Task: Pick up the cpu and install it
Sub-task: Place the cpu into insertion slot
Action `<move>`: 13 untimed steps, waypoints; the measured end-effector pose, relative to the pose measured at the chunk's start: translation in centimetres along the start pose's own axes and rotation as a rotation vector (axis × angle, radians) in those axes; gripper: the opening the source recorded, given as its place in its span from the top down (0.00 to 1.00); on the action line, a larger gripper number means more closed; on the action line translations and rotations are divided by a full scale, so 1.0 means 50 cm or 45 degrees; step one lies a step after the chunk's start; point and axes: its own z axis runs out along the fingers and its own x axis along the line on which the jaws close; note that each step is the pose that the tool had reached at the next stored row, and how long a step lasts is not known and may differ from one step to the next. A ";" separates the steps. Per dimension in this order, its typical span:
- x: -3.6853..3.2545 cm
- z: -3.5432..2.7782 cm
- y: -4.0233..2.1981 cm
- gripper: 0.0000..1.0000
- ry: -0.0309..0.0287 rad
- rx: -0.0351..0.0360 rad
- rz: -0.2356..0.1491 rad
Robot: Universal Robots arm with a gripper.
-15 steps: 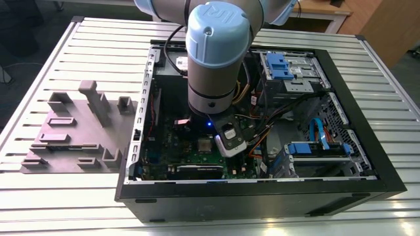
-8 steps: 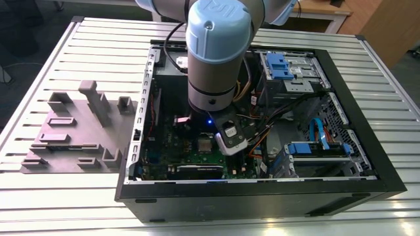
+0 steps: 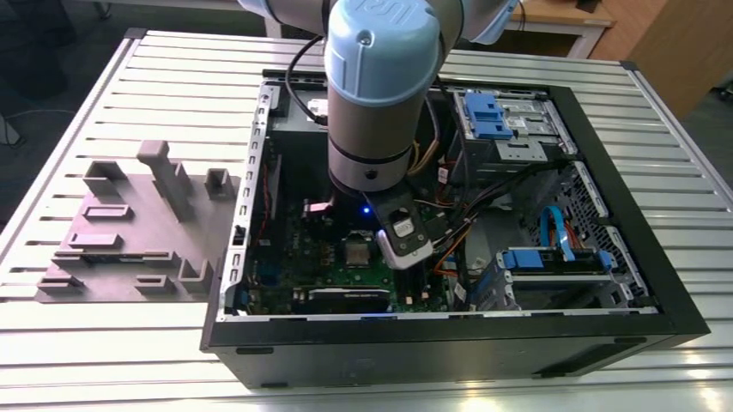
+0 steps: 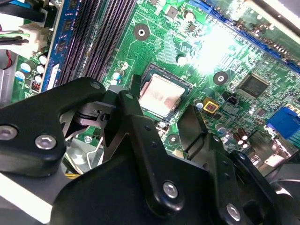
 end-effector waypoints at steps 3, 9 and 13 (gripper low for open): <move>0.000 0.000 0.000 0.43 0.0000 0.0000 0.000; 0.000 0.000 0.000 0.67 0.0000 0.0001 0.000; 0.000 0.000 0.000 0.85 0.0000 0.0000 0.000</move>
